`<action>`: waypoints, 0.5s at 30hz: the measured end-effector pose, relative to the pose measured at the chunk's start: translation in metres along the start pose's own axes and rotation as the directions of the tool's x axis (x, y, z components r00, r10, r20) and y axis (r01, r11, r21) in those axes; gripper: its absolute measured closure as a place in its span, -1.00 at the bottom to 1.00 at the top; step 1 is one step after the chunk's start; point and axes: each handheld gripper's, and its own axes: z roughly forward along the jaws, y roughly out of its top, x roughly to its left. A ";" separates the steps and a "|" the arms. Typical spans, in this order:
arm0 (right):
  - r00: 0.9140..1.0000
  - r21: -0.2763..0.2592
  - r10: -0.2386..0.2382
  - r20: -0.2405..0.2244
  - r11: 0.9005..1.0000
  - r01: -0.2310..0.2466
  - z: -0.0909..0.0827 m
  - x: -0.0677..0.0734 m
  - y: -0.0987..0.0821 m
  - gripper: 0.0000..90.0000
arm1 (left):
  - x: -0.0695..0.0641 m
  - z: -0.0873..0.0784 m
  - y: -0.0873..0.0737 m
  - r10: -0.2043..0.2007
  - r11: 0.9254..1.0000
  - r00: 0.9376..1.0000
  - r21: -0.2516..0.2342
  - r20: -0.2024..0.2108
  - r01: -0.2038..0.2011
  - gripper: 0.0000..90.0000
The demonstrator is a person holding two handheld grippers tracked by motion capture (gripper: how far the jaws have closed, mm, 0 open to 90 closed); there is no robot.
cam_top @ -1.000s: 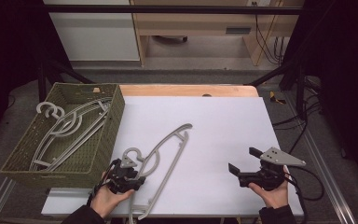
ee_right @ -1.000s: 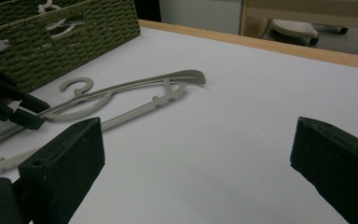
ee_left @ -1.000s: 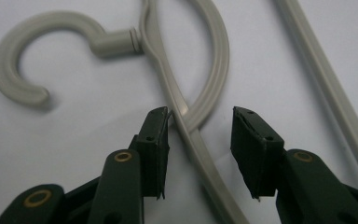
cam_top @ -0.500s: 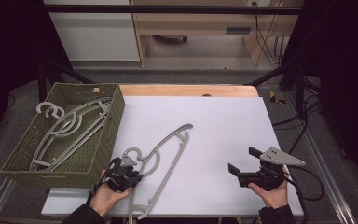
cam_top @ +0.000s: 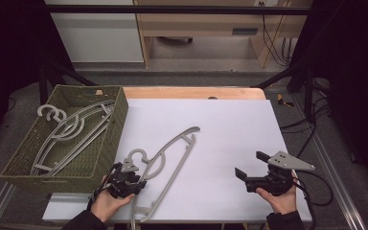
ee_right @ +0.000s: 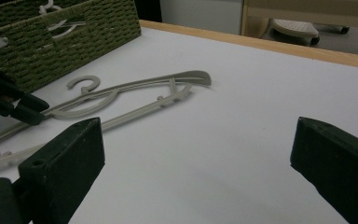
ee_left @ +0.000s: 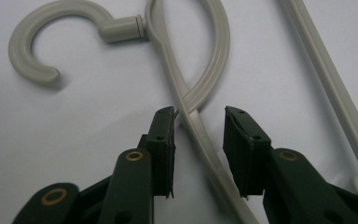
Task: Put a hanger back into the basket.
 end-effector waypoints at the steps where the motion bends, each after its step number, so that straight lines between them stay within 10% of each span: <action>1: 1.000 0.003 -0.002 0.002 1.000 0.002 0.000 0.000 0.000 -0.93 | 0.000 0.001 0.000 0.005 1.000 1.000 0.015 -0.002 -0.005 0.40; 15: 1.000 0.000 0.000 0.003 1.000 0.000 0.002 0.001 0.000 -0.93 | 0.007 0.006 0.013 0.010 0.999 1.000 0.043 -0.003 -0.010 0.65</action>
